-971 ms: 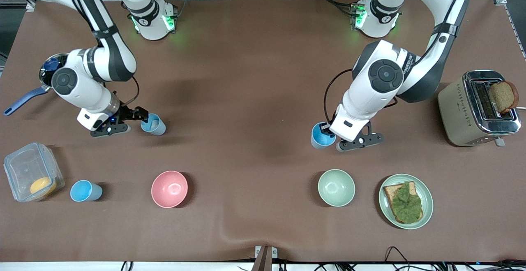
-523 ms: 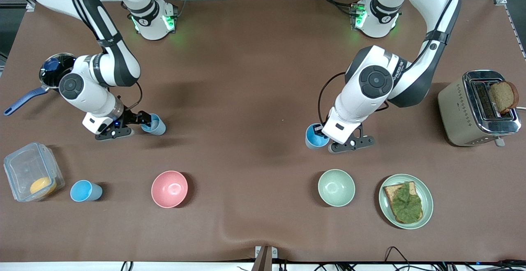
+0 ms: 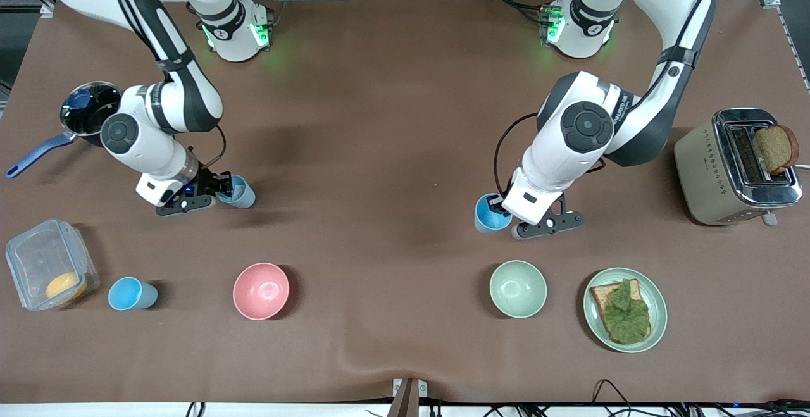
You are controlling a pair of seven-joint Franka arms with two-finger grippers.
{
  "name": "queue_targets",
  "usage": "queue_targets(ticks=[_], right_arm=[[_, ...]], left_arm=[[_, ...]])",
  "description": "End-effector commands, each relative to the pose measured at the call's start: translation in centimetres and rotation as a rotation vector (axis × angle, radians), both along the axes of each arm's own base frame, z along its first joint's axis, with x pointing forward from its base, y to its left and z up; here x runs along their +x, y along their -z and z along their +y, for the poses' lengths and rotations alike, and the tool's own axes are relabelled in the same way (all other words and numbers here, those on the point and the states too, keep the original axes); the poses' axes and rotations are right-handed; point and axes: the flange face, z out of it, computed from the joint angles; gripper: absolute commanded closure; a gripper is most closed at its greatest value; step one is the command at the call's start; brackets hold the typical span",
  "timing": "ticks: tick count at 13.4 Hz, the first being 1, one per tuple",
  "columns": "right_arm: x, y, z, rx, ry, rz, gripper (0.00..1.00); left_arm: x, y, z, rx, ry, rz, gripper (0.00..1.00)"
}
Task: Stack blue cups with both arms
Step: 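Close the right gripper around the second blue cup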
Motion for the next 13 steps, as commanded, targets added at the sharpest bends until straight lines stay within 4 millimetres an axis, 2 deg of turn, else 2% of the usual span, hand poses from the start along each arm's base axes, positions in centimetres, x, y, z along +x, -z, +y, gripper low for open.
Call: queue_targets(ticks=[1,3,6,9,11,13], right_arm=[[0.2,-0.6,1.4,0.018,0.007,0.016,1.00],[0.6,-2.4,4.2,0.036,0.001,0.024,1.00],[2.5,-6.7,6.8,0.042,-0.043,0.046,1.00],[2.5,-9.0,13.1,0.039,0.009,0.045,1.00],[1.2,-9.0,18.1,0.039,0.064,0.039,1.00],[-0.9,-8.8,24.1,0.051,0.133,0.012,1.00]], left_arm=[[0.3,-1.0,0.3,0.005,-0.017,-0.020,1.00],[0.3,-2.4,0.8,0.007,-0.023,-0.037,1.00],[0.4,-4.1,2.2,0.016,-0.042,-0.044,1.00],[0.2,-5.2,2.6,0.023,-0.042,-0.046,1.00],[-0.4,-6.4,3.1,0.038,-0.048,-0.034,1.00],[-0.5,-7.1,3.4,0.041,-0.047,-0.030,1.00]])
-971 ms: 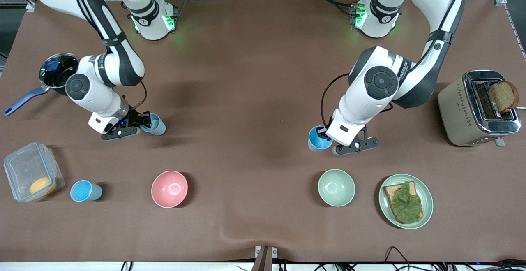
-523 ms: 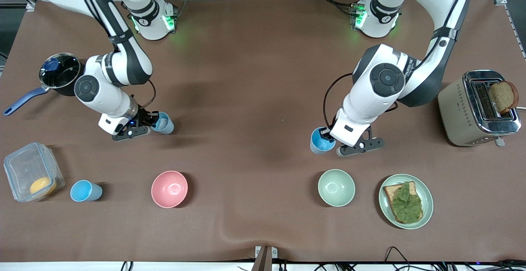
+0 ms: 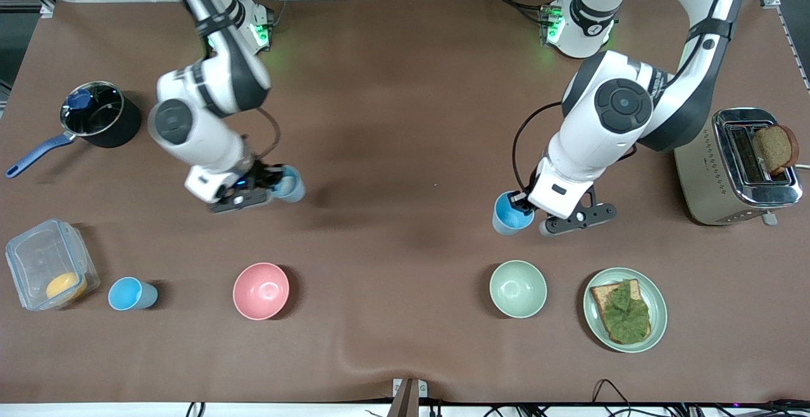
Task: Stack blue cups with both arms
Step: 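Carry the second cup with the right gripper toward the left gripper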
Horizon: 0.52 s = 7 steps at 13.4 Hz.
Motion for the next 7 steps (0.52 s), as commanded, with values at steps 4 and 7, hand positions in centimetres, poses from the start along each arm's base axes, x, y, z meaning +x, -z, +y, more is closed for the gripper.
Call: queue_targets(ticks=[4,7], right_arm=[[-3.8,2.2,14.2,0.021,0.194,-0.002,1.00],[-5.2,3.9,18.9,0.020,0.262,0.014,1.00]], left_arm=[[-0.1,-2.3,1.5,0.009,-0.025,-0.012,1.00],[0.9,-2.6,2.8,0.011,-0.036,-0.010,1.00]])
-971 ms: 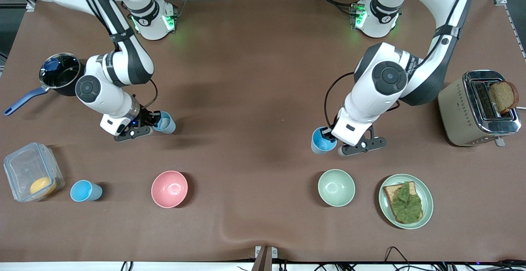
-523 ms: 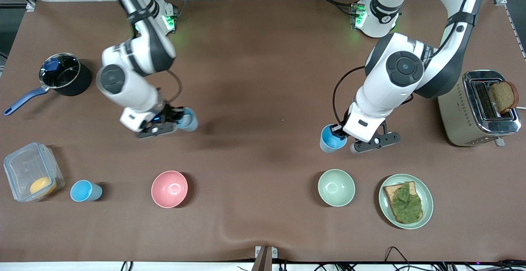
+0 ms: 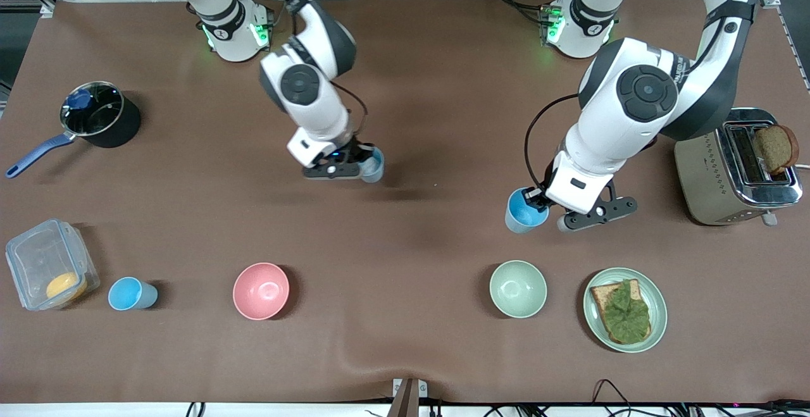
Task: Stack blue cups with both arms
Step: 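Carry the second cup with the right gripper toward the left gripper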
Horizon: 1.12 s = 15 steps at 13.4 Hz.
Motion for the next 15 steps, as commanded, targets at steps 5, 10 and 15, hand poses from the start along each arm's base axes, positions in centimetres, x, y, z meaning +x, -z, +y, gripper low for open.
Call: queue_targets(ticks=[5,10,15], right_arm=[[0.4,4.3,6.7,0.015,0.150,0.002,1.00],[0.8,4.6,6.9,0.012,0.154,-0.003,0.44],[4.3,-0.1,5.2,-0.027,0.171,0.042,0.00]], left_arm=[[1.2,-0.9,1.8,0.008,-0.002,-0.004,1.00],[1.1,-0.9,1.6,0.002,-0.001,0.000,1.00],[0.9,-0.9,1.1,-0.006,0.003,0.001,1.00]])
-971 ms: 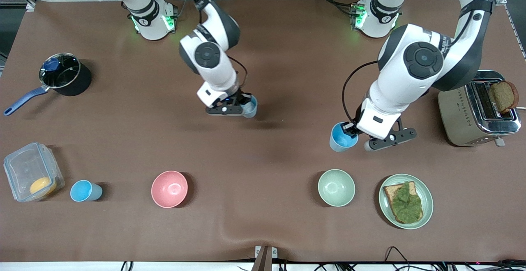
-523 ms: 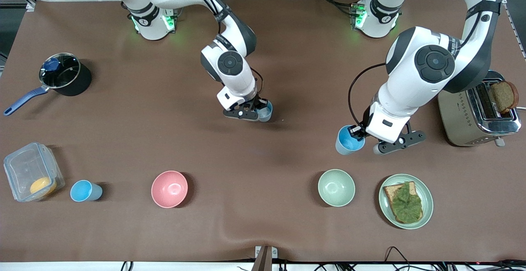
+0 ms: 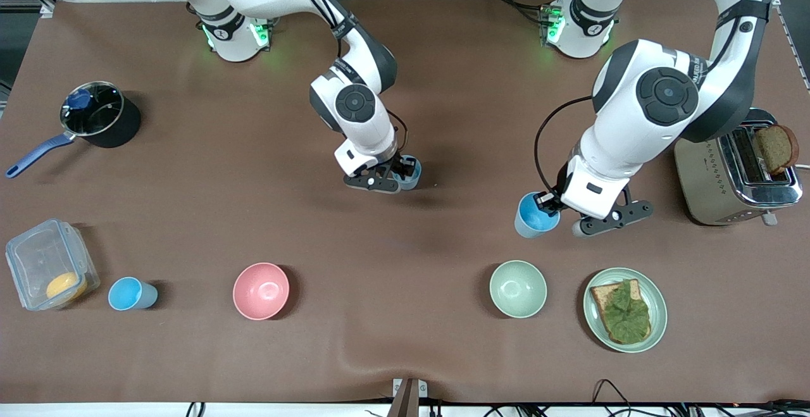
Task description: Stack blue cups with both arms
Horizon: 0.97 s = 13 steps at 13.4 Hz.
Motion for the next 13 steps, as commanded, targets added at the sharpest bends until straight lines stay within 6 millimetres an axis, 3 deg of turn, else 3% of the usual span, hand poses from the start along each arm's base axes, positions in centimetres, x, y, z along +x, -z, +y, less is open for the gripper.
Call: queue_targets(ticks=[1,4,7,9,10,13], right_arm=[[2.7,-4.8,-1.4,-0.033,0.007,0.035,0.00],[5.2,-8.9,-6.4,-0.051,-0.074,0.062,0.00],[6.9,-14.8,-13.1,-0.048,-0.153,0.077,0.00],[7.0,-19.5,-18.2,-0.048,-0.191,0.098,0.00],[6.7,-21.3,-20.5,-0.048,-0.220,0.105,0.00],[4.6,-24.9,-26.4,-0.036,-0.252,0.078,0.00]], left_arm=[[0.1,-0.5,-0.3,-0.002,0.018,0.006,1.00],[-0.3,-0.6,-1.3,-0.006,0.025,0.006,1.00],[-2.6,-1.7,-6.0,-0.015,0.079,0.024,1.00],[-4.1,-1.0,-9.2,-0.029,0.074,0.047,1.00],[-4.5,-1.7,-10.9,-0.044,0.057,0.039,1.00],[-7.8,-1.2,-16.0,-0.046,0.069,0.056,1.00]])
